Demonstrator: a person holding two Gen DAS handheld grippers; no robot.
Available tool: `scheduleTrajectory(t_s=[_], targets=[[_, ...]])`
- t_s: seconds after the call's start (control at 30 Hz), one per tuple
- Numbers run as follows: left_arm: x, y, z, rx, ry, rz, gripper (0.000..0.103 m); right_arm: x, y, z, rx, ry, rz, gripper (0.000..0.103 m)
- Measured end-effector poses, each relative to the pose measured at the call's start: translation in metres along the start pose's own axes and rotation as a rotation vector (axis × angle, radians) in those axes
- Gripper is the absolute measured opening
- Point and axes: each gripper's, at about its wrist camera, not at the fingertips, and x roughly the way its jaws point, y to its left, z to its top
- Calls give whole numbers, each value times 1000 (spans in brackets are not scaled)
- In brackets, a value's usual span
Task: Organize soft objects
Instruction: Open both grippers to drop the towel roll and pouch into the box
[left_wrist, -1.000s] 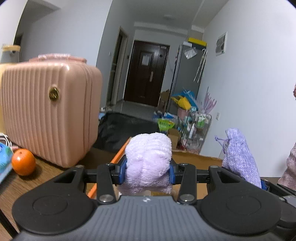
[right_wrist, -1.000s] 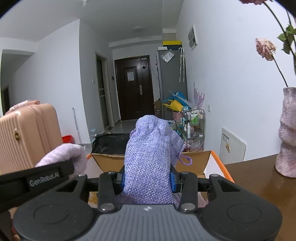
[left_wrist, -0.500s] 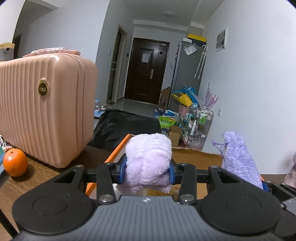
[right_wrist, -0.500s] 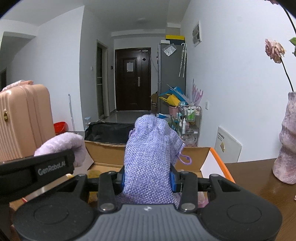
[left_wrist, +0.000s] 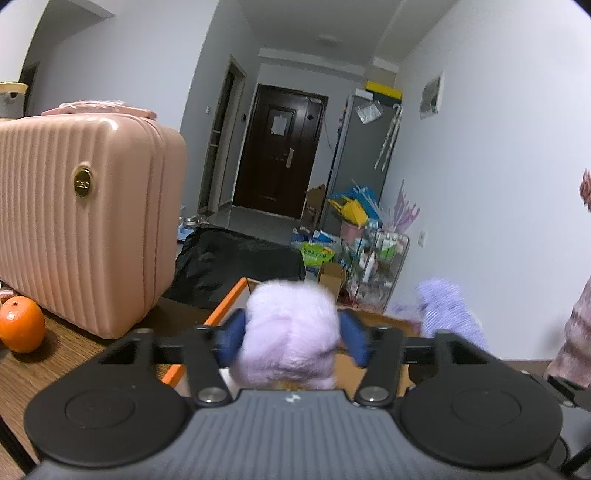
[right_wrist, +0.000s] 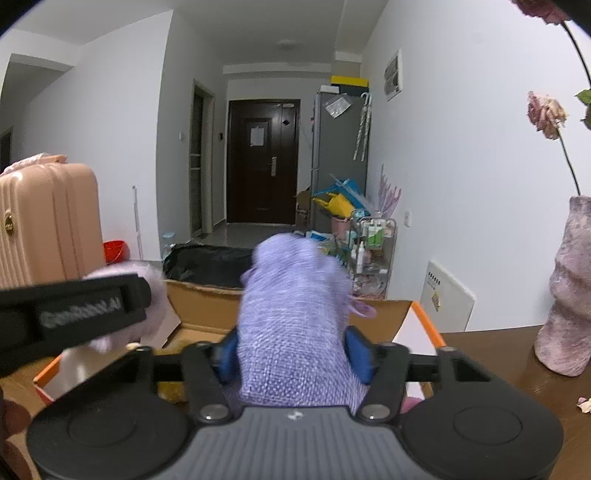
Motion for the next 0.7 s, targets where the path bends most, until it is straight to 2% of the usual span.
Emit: scheduleTrajectory(t_s=[0.03,0.1,0.13,0.2,0.3,0.7], targets=[[-2,2,1,-9,-6,-4,83,-1,-1,1,4,-7,-6,71],[-7,3,3,-23,-26,7,98,-5,-2,2,14,-20,-11,83],[-10,4,3,-25,-40,16,101,-6,-3,4,20,-23,-15,87],[-15,3,4,-24,-65,26,103,-8,-4,6,30,-35,-25,103],[-21,2,5,-23,-91,44,103,-13,-5,8,39,-57,-37,103],[-24,4,8,-45,-84,76,103,-19,-6,4,42,-57,-38,103]])
